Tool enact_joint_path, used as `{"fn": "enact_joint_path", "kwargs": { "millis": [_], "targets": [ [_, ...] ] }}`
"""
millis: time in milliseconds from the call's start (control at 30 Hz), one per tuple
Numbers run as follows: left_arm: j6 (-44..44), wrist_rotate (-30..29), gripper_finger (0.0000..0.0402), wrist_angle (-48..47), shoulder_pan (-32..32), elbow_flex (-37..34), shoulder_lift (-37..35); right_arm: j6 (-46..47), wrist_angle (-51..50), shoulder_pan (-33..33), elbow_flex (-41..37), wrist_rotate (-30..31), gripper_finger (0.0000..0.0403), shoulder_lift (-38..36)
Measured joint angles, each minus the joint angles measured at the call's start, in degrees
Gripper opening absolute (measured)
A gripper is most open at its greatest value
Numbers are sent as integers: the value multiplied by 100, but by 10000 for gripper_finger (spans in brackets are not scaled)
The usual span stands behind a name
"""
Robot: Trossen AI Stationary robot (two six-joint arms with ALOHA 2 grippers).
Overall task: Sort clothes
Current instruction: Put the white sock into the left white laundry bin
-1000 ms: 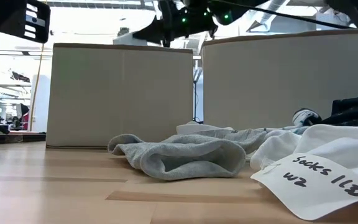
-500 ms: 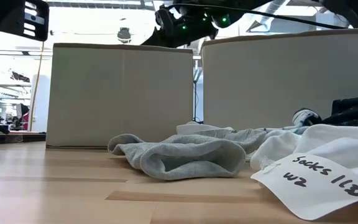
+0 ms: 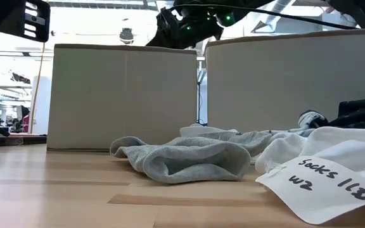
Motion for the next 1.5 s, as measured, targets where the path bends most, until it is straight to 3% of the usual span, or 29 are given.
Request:
{"fn": "enact_joint_path", "kwargs": {
  "millis": [233,400,867,1500],
  "targets": [
    [-27,-2,180,-2,0,2,0,-31,-530,-6,329,3,218,-52],
    [-58,-4,180,-2,0,2,0,-45,-901,6,722,3,245,-52],
    [-211,-4,180,-37,0,2,0,-533,-1978,352,1934,636,245,-52],
    [-364,-8,180,-82,0,7,0,-901,-4430,1199,3335,1701,245,-52]
  ]
}}
